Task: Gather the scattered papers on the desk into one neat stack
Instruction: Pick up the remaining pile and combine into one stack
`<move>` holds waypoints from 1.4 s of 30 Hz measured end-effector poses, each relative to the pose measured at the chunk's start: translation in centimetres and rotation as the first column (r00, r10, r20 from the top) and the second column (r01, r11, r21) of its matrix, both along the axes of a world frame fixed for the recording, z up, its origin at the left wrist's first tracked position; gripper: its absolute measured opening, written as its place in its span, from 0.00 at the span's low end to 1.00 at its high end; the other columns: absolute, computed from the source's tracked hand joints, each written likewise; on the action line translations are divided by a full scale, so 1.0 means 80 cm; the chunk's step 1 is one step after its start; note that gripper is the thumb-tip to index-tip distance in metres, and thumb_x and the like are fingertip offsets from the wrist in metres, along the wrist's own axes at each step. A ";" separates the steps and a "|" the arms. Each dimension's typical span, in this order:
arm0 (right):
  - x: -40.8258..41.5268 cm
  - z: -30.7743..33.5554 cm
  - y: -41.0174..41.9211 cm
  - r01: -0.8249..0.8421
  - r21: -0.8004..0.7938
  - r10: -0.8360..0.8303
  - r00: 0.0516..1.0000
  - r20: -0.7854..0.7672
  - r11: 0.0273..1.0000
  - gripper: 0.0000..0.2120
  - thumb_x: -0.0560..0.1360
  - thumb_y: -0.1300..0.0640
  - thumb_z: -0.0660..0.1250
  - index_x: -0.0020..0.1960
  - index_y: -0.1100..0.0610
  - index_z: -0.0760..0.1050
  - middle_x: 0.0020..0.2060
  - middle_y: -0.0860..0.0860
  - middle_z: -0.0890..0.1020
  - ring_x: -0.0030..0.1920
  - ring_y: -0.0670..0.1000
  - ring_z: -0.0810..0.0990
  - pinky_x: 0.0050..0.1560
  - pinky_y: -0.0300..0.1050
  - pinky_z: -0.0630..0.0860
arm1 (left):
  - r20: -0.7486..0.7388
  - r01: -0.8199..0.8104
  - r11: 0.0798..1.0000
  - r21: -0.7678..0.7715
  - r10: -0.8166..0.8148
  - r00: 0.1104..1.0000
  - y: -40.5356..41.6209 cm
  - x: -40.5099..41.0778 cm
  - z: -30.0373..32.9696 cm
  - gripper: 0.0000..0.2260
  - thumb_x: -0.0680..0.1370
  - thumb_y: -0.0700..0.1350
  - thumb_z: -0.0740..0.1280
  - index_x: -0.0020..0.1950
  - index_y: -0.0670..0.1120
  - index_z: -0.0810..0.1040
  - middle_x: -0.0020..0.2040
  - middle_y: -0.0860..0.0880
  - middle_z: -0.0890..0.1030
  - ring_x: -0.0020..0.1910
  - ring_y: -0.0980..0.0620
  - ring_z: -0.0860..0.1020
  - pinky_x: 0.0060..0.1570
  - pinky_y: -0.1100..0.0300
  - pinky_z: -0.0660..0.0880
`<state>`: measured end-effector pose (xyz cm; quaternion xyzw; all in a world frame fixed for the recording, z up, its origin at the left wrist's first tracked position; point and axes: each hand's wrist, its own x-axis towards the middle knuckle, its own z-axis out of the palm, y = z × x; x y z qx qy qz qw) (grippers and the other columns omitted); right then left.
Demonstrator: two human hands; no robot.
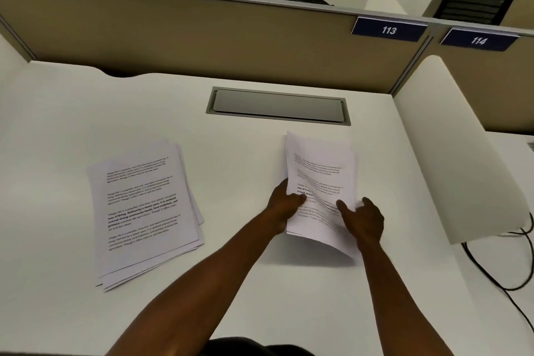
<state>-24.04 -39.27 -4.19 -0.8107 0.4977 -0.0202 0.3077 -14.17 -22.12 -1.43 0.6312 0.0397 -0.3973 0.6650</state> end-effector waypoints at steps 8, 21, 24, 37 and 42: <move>-0.004 0.003 0.036 0.046 0.294 -0.096 0.983 0.159 0.955 0.25 0.71 0.36 0.70 0.57 0.54 0.81 0.52 0.53 0.84 0.54 0.57 0.81 0.61 0.56 0.78 | -0.251 -0.113 0.962 -0.247 0.050 0.967 0.099 0.016 -0.005 0.20 0.80 0.32 0.64 0.72 0.41 0.70 0.67 0.35 0.77 0.67 0.32 0.75 0.67 0.33 0.69; 0.013 0.012 0.085 -0.187 -0.059 0.183 0.980 -0.074 0.981 0.43 0.72 0.37 0.70 0.75 0.62 0.62 0.67 0.63 0.72 0.67 0.62 0.73 0.64 0.52 0.71 | 0.349 0.136 0.717 0.684 -0.484 0.802 0.090 0.013 -0.022 0.31 0.75 0.46 0.68 0.78 0.50 0.64 0.76 0.40 0.61 0.75 0.39 0.59 0.71 0.48 0.63; 0.014 0.008 0.088 -0.233 -0.090 0.222 0.967 -0.125 0.968 0.43 0.71 0.42 0.74 0.75 0.63 0.60 0.66 0.63 0.70 0.65 0.62 0.73 0.63 0.53 0.73 | 0.311 0.152 0.694 0.704 -0.494 0.812 0.066 0.009 -0.012 0.33 0.74 0.48 0.68 0.78 0.52 0.63 0.73 0.40 0.64 0.73 0.39 0.62 0.69 0.46 0.68; 0.011 0.006 0.089 -0.214 -0.077 0.206 0.973 -0.100 0.974 0.48 0.71 0.43 0.74 0.79 0.60 0.52 0.69 0.61 0.66 0.68 0.62 0.69 0.62 0.54 0.73 | 0.182 0.006 0.952 0.305 -0.064 0.981 0.037 0.032 0.021 0.26 0.68 0.43 0.77 0.65 0.47 0.75 0.64 0.41 0.78 0.59 0.42 0.79 0.59 0.47 0.79; 0.014 0.005 0.090 -0.205 -0.076 0.197 0.975 -0.106 0.976 0.49 0.72 0.43 0.73 0.80 0.59 0.48 0.71 0.61 0.65 0.70 0.61 0.66 0.64 0.54 0.72 | 0.200 0.058 0.849 0.525 -0.189 0.961 0.037 0.039 0.012 0.38 0.71 0.46 0.76 0.77 0.46 0.62 0.71 0.38 0.68 0.68 0.40 0.72 0.66 0.49 0.73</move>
